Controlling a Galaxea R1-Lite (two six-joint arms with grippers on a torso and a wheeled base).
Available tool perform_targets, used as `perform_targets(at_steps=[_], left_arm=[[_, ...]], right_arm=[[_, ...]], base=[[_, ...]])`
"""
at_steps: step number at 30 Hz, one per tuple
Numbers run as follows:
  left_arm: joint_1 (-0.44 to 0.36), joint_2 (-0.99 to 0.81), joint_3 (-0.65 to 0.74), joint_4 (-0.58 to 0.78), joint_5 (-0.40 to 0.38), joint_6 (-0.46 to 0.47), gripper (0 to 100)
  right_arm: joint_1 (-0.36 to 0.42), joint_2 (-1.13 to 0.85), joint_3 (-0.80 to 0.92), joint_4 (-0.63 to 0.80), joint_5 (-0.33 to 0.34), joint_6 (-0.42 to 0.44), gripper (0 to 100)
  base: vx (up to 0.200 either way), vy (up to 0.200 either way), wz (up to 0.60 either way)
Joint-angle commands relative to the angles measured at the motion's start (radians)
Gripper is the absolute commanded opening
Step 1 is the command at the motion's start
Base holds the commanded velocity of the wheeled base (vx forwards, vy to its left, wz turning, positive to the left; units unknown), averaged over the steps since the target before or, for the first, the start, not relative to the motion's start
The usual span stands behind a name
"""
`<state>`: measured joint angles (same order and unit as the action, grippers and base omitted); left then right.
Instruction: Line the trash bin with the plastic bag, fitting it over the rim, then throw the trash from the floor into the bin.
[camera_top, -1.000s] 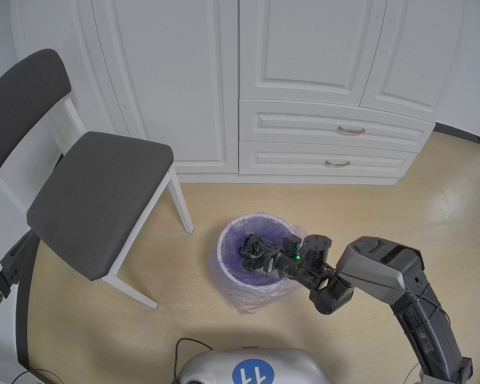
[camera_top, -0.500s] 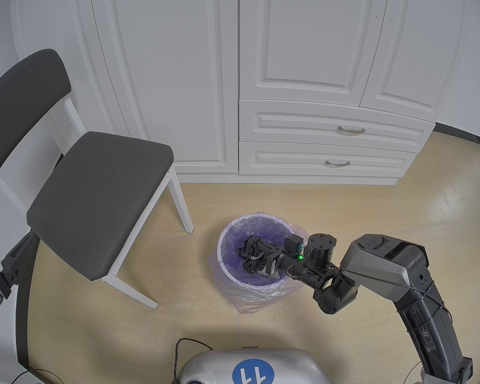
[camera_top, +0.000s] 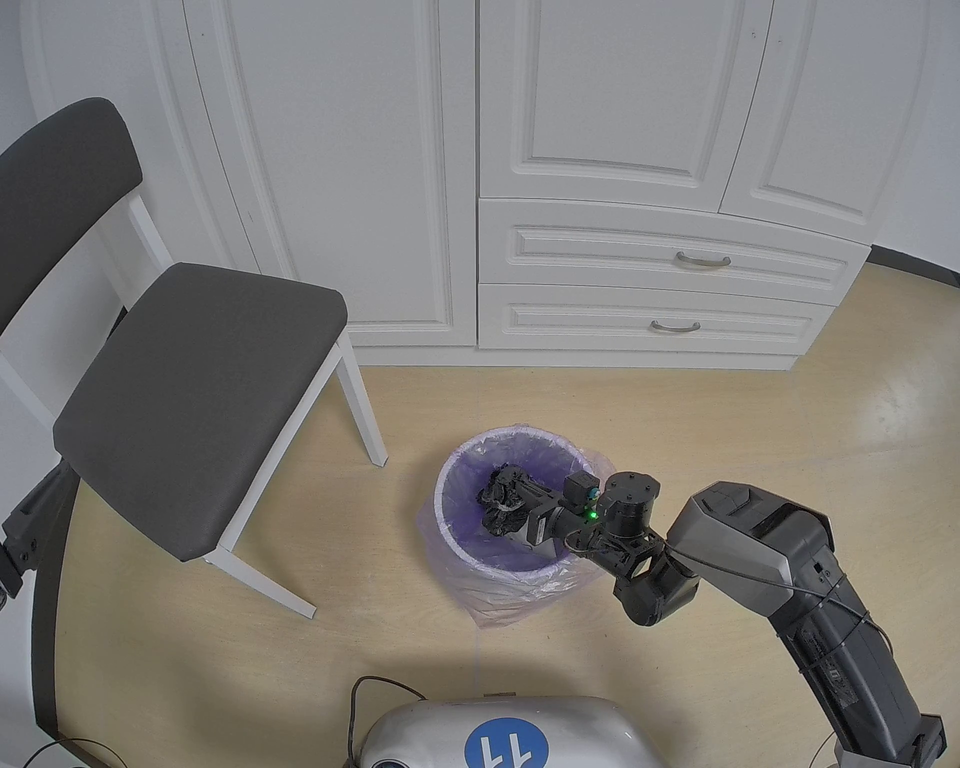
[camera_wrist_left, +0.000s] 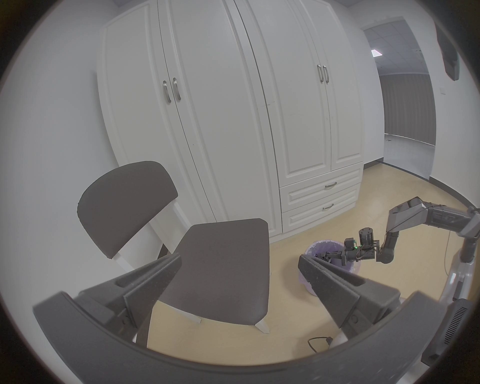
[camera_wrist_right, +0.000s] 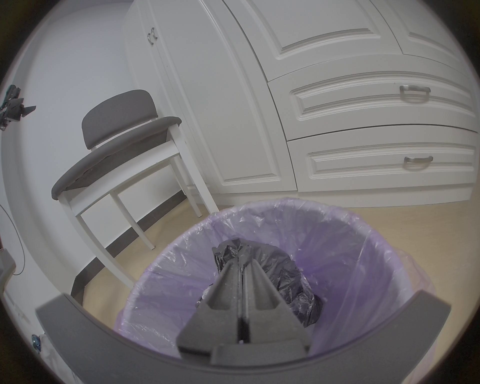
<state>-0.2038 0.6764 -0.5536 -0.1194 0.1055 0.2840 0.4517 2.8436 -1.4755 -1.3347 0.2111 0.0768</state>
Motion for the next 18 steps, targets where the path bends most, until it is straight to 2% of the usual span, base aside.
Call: perform_targets(at_steps=[1, 6, 7, 8, 11, 13, 15, 18], left_arm=[[0.0, 0.0, 0.0, 0.0, 0.0, 0.0, 100], [0.0, 0.0, 0.001, 0.0, 0.0, 0.0, 100], [0.0, 0.0, 0.001, 0.0, 0.0, 0.0, 100], [0.0, 0.0, 0.0, 0.0, 0.0, 0.0, 100], [0.0, 0.0, 0.001, 0.0, 0.0, 0.0, 100], [0.0, -0.001, 0.001, 0.0, 0.0, 0.0, 100], [0.0, -0.003, 0.001, 0.0, 0.0, 0.0, 100], [0.0, -0.003, 0.0, 0.0, 0.0, 0.0, 100]], right_arm=[[-0.001, 0.028, -0.009, 0.0, 0.002, 0.0, 0], [0.001, 0.023, -0.006, -0.055, 0.002, 0.028, 0], [0.001, 0.013, 0.0, -0.067, 0.002, 0.028, 100], [-0.001, -0.075, 0.092, -0.106, 0.014, 0.032, 100], [0.001, -0.147, 0.202, -0.141, 0.044, 0.069, 100], [0.001, -0.188, 0.273, -0.185, 0.103, 0.1, 100], [-0.013, -0.237, 0.362, -0.236, 0.206, 0.116, 100], [-0.03, -0.288, 0.417, -0.236, 0.251, 0.107, 100]], base=[[0.0, 0.0, 0.0], [0.0, 0.0, 0.0], [0.0, 0.0, 0.0], [0.0, 0.0, 0.0], [0.0, 0.0, 0.0], [0.0, 0.0, 0.0], [0.0, 0.0, 0.0], [0.0, 0.0, 0.0]])
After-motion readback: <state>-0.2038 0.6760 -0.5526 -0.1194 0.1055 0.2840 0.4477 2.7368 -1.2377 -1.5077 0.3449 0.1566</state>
